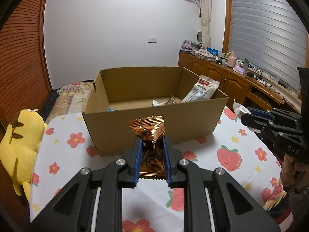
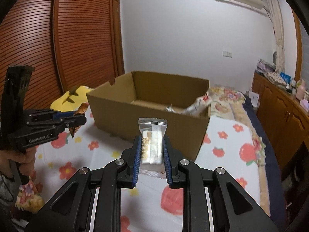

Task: Organize snacks
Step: 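Lift the clear packet and gold candy and carry them over the box, then open both tools to drop the packet and candy into the box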

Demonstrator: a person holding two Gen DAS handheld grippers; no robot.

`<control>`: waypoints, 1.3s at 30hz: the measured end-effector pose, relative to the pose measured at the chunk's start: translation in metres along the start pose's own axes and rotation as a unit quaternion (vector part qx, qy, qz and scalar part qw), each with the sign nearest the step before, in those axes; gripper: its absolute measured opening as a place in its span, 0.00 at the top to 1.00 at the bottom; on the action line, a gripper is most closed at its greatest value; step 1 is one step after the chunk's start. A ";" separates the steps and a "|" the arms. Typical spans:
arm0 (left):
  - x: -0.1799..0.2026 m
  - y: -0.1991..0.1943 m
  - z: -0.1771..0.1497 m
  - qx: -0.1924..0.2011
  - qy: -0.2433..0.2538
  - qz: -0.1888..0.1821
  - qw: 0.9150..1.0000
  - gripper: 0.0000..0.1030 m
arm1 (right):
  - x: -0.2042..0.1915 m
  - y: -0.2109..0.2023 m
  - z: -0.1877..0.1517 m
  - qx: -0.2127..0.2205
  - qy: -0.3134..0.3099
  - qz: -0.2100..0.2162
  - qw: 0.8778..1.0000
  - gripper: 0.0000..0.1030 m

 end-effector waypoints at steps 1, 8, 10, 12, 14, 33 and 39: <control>-0.001 0.000 0.002 0.000 0.001 0.002 1.000 0.83 | -0.001 0.001 0.003 0.002 -0.001 0.001 1.000 0.81; -0.008 0.003 0.018 0.003 0.010 0.010 1.000 0.83 | -0.010 0.011 0.021 0.009 -0.016 0.002 1.000 0.81; -0.012 0.003 0.025 0.005 0.011 0.012 1.000 0.83 | -0.011 0.015 0.027 0.011 -0.021 -0.001 1.000 0.81; -0.014 0.004 0.031 0.006 0.012 0.015 1.000 0.83 | -0.012 0.020 0.034 0.014 -0.025 -0.005 1.000 0.81; -0.016 0.003 0.040 0.010 0.014 0.019 1.000 0.83 | -0.011 0.025 0.040 0.014 -0.027 -0.008 1.000 0.81; -0.067 0.044 0.075 0.013 -0.009 0.056 0.998 0.83 | -0.007 0.095 0.074 -0.014 -0.029 -0.034 0.999 0.81; -0.078 0.057 0.075 0.001 -0.026 0.058 0.998 0.82 | -0.001 0.114 0.073 -0.030 -0.018 -0.039 0.999 0.81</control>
Point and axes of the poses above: each gripper's, at about its wrist camera, not at the fingertips, and y roughly the way its jaws point, x to its right, z to its top, the point moved 10 cm from there along y, roughly the way its jaws point, and after that the axes turned 13 degrees about -z, right-handed, at the moved point
